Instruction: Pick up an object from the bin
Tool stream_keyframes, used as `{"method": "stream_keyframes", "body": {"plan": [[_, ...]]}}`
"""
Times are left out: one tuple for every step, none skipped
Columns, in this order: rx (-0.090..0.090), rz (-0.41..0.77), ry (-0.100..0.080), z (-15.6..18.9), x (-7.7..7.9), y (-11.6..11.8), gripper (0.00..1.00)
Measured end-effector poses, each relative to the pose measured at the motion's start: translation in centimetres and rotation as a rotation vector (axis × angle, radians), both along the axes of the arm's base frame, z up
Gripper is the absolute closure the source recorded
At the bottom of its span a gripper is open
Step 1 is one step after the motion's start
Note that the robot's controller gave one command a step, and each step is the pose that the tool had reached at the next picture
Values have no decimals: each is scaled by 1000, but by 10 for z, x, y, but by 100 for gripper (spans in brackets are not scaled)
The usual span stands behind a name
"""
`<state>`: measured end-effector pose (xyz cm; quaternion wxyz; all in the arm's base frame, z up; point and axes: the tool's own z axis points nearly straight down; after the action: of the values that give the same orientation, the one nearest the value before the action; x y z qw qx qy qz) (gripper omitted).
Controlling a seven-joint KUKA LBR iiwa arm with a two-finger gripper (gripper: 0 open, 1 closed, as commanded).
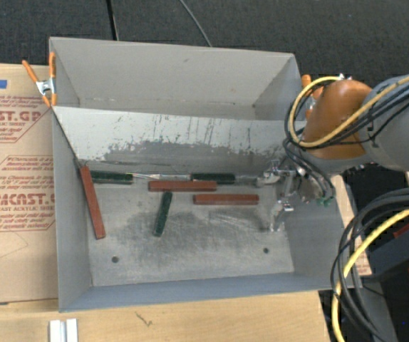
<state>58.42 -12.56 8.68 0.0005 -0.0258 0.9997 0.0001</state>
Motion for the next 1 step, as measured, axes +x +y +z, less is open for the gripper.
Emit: {"method": "stream_keyframes", "body": {"plan": [[-3, 51, -23, -10, -10, 39, 100]]}}
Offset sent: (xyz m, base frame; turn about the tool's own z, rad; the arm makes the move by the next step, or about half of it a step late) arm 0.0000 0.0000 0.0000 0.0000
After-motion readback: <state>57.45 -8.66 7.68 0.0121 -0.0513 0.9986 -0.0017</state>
